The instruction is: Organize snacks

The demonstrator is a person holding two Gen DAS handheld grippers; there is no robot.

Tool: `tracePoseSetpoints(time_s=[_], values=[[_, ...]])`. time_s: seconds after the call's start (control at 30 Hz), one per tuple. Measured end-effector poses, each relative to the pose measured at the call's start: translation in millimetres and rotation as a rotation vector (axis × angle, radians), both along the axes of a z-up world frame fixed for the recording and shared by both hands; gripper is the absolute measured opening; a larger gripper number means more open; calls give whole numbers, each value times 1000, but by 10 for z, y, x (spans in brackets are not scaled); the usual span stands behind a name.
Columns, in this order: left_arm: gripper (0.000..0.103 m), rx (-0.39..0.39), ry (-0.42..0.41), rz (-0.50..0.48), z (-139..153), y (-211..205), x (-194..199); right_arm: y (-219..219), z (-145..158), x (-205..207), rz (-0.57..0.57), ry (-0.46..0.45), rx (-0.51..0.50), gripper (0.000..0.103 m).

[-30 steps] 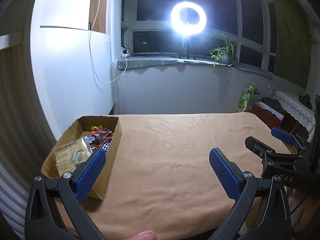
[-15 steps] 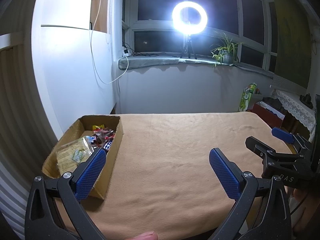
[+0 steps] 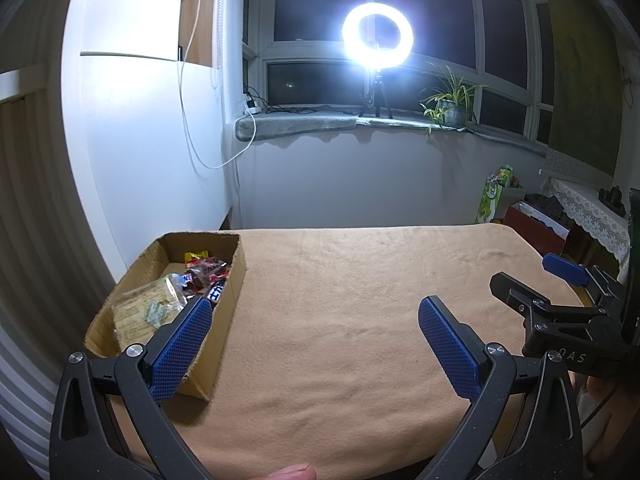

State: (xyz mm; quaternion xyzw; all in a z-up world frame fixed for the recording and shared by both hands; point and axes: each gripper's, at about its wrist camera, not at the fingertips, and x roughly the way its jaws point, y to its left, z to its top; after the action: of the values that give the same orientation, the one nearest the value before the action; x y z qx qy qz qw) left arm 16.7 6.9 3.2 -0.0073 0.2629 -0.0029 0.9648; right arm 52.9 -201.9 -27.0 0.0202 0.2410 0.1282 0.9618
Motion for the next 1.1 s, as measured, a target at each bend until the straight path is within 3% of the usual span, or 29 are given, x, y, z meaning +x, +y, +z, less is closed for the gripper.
tracePoseSetpoints(time_s=[1.1], values=[[103, 2, 1, -4, -1, 18, 8, -47, -42, 26, 10, 9, -3, 103]])
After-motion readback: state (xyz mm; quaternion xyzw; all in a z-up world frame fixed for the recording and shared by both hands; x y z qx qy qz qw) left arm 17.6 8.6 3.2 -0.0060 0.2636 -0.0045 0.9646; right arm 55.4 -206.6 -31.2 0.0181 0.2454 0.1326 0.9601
